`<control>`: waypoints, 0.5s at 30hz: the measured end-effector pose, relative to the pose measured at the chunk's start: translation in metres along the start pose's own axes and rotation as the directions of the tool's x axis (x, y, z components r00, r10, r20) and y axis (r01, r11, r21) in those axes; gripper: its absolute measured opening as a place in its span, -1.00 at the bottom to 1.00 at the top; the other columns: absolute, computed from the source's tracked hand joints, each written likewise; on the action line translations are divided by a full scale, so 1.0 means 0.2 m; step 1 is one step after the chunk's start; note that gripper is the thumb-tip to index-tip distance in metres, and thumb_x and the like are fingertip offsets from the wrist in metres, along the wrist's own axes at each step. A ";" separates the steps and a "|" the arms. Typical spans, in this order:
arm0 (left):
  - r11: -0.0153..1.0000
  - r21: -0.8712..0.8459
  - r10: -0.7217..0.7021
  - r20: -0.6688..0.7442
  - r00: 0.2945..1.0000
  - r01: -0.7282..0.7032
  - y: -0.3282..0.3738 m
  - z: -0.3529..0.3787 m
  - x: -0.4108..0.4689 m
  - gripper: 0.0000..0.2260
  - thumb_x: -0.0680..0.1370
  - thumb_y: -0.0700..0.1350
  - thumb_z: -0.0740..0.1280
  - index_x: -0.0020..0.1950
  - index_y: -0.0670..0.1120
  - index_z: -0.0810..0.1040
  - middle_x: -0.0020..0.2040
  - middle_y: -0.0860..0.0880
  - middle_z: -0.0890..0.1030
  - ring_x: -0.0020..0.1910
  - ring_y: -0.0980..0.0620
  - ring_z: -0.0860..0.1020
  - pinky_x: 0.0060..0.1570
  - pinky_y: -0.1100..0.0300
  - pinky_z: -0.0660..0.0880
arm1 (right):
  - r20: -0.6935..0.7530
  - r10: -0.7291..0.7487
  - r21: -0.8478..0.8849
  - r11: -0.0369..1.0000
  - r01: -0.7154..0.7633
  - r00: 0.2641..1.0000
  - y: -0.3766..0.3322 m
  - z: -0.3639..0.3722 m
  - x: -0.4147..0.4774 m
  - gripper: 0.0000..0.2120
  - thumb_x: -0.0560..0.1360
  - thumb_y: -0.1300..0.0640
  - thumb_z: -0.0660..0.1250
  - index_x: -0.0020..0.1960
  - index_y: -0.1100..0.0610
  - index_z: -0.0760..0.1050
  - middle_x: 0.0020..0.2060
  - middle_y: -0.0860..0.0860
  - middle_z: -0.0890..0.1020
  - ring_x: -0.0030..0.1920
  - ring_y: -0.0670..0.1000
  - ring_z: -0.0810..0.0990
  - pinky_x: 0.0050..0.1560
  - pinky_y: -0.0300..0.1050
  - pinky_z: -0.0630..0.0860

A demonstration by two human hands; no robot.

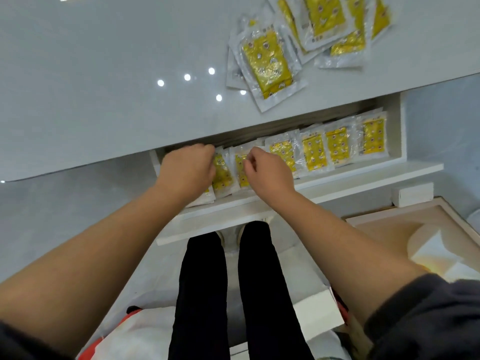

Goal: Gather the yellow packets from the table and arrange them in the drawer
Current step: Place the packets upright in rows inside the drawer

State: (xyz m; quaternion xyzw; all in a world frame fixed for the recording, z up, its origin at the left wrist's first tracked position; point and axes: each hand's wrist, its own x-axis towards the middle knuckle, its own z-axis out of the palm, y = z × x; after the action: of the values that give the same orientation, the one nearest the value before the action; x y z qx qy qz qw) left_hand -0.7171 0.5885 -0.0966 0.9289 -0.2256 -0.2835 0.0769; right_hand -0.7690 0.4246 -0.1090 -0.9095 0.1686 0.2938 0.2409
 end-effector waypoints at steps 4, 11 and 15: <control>0.985 -0.171 -0.048 -0.131 0.990 0.025 0.21 -0.21 0.09 -0.85 0.58 -0.05 0.17 -0.02 -0.06 0.50 -0.19 0.01 0.54 -0.27 -0.01 0.47 -0.33 0.15 0.32 | -0.140 -0.056 0.054 0.996 0.064 0.989 0.04 -0.33 -0.01 -0.82 0.60 0.02 0.17 -0.04 0.09 0.48 -0.27 -0.02 0.61 -0.27 0.04 0.54 -0.30 -0.06 0.44; 0.917 -0.324 -0.326 -0.275 0.904 0.232 0.36 -0.37 0.46 -0.46 0.44 0.07 0.41 0.34 -0.08 0.34 0.30 -0.11 0.37 0.25 -0.11 0.38 0.11 0.00 0.41 | -0.293 -0.072 0.181 0.975 0.129 0.953 0.03 -0.64 0.23 -0.82 0.54 0.04 0.29 0.10 0.07 0.47 0.01 -0.02 0.54 -0.02 -0.03 0.52 -0.06 -0.05 0.52; 0.918 -0.265 -0.349 -0.186 0.919 0.295 0.34 -0.43 0.65 -0.19 0.35 0.19 0.48 0.45 -0.08 0.20 0.36 -0.13 0.32 0.33 -0.15 0.32 0.19 -0.04 0.36 | -0.242 0.002 0.235 0.970 0.057 0.970 -0.01 -0.69 0.39 -0.60 0.49 0.04 0.38 0.26 0.08 0.37 0.16 0.04 0.49 0.14 0.04 0.50 0.11 0.02 0.51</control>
State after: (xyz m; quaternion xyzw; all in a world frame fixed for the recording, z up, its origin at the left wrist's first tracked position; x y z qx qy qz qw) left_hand -0.5989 0.4701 -0.0705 0.9644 -0.0239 -0.2075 0.1620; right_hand -0.6461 0.3393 -0.0591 -0.9047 0.2182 0.1556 0.3312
